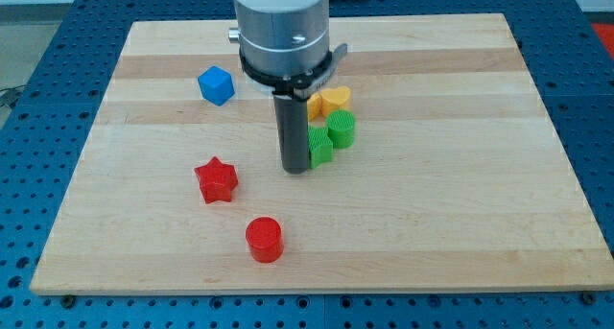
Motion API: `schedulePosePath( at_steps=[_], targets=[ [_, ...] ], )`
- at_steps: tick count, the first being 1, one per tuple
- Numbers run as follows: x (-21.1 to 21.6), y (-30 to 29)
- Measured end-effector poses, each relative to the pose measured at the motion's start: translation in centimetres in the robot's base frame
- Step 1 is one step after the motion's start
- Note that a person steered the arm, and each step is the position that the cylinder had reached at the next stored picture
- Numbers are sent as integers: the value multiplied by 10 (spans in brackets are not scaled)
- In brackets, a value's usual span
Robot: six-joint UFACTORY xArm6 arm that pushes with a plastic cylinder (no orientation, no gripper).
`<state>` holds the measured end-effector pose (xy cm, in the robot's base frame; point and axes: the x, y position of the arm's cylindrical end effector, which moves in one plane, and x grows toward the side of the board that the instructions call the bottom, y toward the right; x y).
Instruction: Move the green blocks towards the right side of the yellow blocks
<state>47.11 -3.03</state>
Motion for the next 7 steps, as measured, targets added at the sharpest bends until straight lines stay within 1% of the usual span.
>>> schedulePosePath(
  at_steps=[1, 2, 3, 4, 6, 7],
  targets=[
    [-2, 38],
    [-3, 91],
    [-7, 107],
    [-3, 103],
    [13, 43],
    [7, 30]
  ],
)
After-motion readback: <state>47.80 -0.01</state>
